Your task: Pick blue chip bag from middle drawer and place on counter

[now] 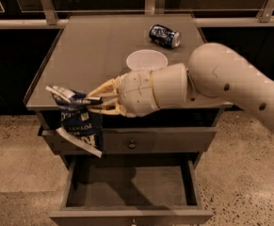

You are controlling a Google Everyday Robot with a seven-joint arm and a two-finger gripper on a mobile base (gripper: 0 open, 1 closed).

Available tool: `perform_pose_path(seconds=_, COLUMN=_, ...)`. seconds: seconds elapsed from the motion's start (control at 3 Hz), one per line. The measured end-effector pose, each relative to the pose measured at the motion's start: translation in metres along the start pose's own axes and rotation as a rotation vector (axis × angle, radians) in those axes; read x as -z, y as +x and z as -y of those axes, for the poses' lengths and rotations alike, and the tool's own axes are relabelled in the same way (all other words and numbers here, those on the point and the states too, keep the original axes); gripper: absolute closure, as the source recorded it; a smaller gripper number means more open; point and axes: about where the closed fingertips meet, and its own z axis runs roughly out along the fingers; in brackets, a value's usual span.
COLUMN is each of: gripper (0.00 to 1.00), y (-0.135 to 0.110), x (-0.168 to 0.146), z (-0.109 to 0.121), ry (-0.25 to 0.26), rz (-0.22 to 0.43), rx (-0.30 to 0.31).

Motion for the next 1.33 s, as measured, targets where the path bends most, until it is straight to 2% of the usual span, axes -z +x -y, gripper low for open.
perform_pose_path(seconds=0.67, gripper=1.00, y=-0.010, x=0.000, z=0.069, ry=-0.008, rz=-0.024, rx=0.025)
perform_pose_path(seconds=1.33, gripper=1.00, y=0.007, x=0.003, z=0.112, ry=0.010, rz=-0.053, rx=0.003)
